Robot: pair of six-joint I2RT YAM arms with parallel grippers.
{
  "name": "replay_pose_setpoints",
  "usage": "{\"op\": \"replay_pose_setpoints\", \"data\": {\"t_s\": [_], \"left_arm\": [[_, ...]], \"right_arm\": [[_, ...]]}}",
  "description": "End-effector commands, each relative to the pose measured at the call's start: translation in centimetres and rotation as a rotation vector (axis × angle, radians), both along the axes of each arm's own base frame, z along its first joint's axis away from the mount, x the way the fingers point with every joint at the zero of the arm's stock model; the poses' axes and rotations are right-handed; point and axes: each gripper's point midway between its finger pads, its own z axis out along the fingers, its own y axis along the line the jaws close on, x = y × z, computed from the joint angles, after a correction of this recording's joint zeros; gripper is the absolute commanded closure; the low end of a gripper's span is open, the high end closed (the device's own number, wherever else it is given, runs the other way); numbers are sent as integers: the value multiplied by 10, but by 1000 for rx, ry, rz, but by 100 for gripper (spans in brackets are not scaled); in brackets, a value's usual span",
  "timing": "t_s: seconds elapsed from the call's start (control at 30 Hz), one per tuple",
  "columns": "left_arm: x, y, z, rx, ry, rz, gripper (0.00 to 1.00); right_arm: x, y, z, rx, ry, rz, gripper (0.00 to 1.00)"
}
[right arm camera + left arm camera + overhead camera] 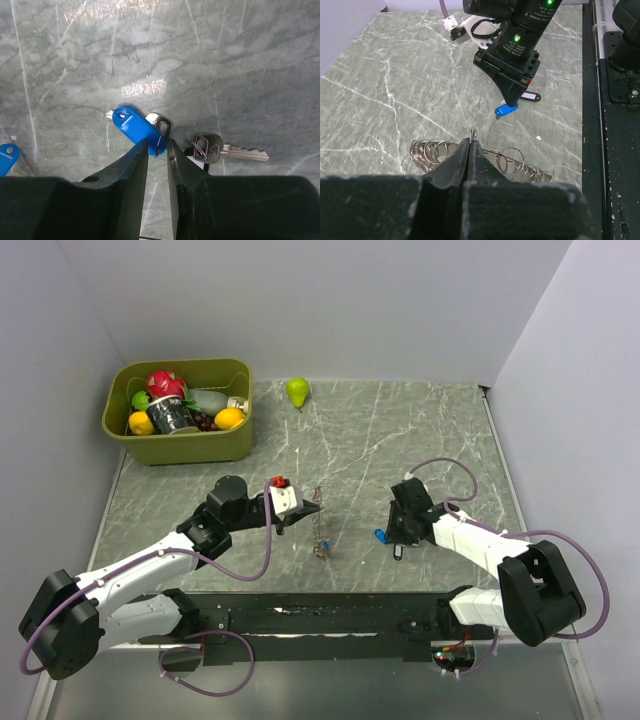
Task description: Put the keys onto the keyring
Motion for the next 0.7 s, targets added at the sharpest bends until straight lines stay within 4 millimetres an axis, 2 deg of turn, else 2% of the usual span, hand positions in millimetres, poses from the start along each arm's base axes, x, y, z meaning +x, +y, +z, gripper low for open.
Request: {"op": "replay_pose_setpoints", "data": {"t_s": [0.0,0.07,0.17,0.2,0.27,0.5,0.67], "left_arm": [[-4,-3,25,-76,-81,-39,99],[-4,-4,24,-75,-81,-40,99],[-3,-3,23,-69,-81,-36,99],[-3,-3,23,-68,-80,-36,99],[-3,-2,23,-67,-80,-33,99],[-3,-1,23,-69,-83,-24,99],[-2,0,21,-61,-78,-16,99]], "right_arm": [[3,-1,1,-24,-8,-11,73],[2,-1,0,-26,-6,-10,76],[3,-1,0,-32,-11,-12,85],[3,-1,1,-31,-15,-11,94],[4,0,4,-33,-26,-4,100],[12,4,24,-51,-102,56,100],[23,23,55,-11,-227,187,100]]}}
